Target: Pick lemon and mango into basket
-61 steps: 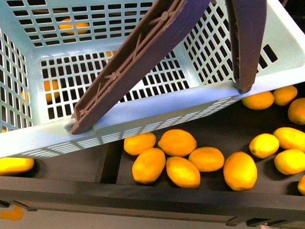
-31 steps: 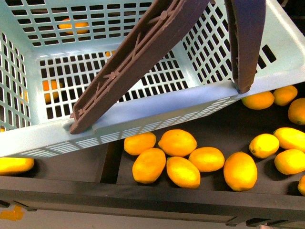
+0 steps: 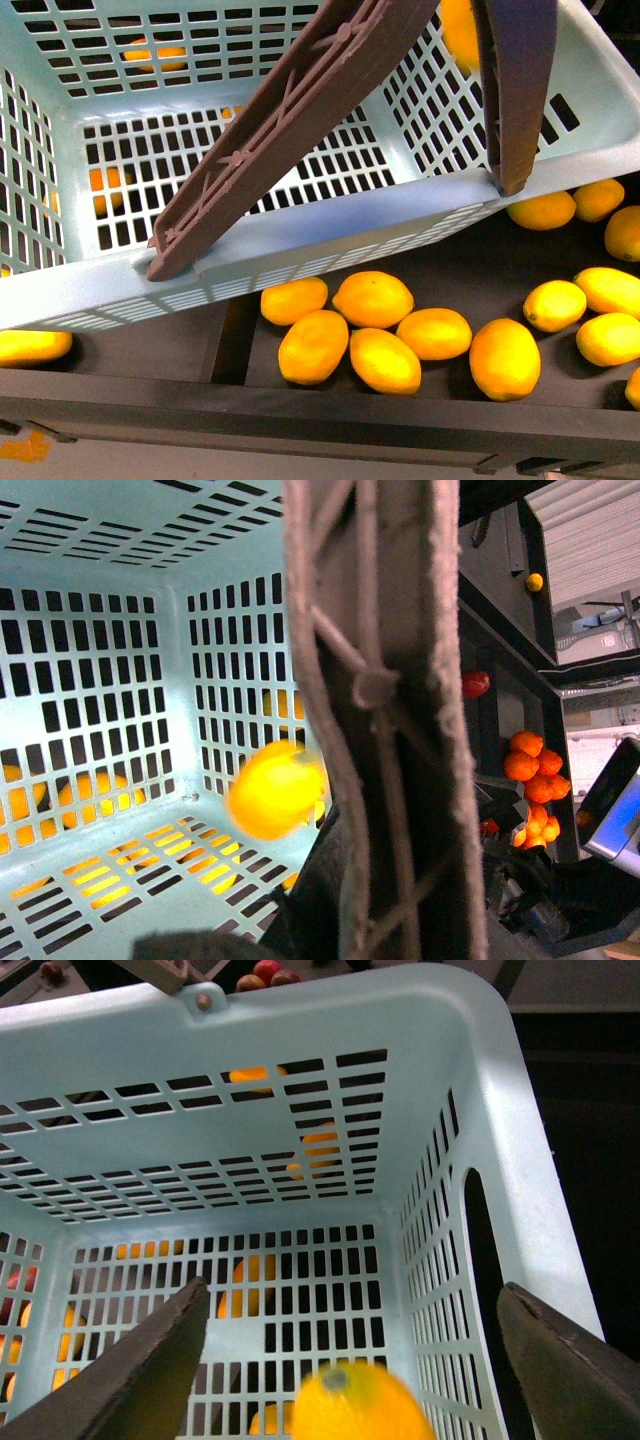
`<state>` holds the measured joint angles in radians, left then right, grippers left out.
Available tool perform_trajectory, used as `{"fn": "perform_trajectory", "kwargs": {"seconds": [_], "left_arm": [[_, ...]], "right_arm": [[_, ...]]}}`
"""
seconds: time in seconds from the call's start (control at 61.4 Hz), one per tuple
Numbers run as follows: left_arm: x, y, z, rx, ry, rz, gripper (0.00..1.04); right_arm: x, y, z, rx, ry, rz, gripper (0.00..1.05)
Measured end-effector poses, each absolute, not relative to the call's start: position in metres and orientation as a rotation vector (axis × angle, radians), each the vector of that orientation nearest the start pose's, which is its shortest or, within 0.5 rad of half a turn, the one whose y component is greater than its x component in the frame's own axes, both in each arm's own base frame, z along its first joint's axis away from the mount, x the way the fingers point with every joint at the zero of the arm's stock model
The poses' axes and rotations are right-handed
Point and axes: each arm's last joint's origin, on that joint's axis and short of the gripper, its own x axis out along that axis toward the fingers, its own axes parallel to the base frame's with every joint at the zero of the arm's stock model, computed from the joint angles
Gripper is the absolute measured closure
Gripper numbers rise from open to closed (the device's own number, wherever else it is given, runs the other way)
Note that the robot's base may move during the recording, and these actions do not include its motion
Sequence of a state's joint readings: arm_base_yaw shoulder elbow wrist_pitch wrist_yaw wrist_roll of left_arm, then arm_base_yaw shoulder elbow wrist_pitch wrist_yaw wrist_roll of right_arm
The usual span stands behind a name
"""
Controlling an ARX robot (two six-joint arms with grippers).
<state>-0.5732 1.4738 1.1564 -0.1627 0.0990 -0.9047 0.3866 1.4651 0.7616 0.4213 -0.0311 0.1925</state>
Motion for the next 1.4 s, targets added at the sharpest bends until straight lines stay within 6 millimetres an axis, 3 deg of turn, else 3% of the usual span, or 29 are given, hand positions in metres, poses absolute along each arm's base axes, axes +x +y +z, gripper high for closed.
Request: {"fn": "perform_trajectory", "kwargs": {"seconds": [0.147,0.31,0.44,0.782,0.847,1.271,1.401], "left_arm": [[0.277,-0.182,0.302,-0.739,0.735,-0.395,1.00],[0.277,-0.182,0.302,-0.736,0.730,-0.390,1.00],[0.277,-0.183,0.302,-0.735,0.733,-0.395,1.00],[0.277,-0.183,0.302,-0.737,0.734,-0.396,1.00],[0.277,-0.183,0.302,-0.736,0.733,-0.395,1.00],[0.277,-0.183,0.302,-0.736,0.733,-0.395,1.00],[0.277,-0.183,0.302,-0.736,0.733,-0.395,1.00]], "right_arm": [[0.282,0.103,0.229,0.165,0.289,0.314,0.09],[0.268,0.071,0.237,0.174,0.197,0.153,0.11],[0.250,0.053,0.232,0.079,0.009,0.014,0.31],[0.201,0.025,0.199,0.009,0.012,0.006,0.86],[0.189,0.020,0.194,0.006,0.009,0.004,1.03],[0.152,0.001,0.176,0.003,0.012,0.002,1.02],[0.150,0.000,0.177,0.002,0.002,0.003,0.79]]}}
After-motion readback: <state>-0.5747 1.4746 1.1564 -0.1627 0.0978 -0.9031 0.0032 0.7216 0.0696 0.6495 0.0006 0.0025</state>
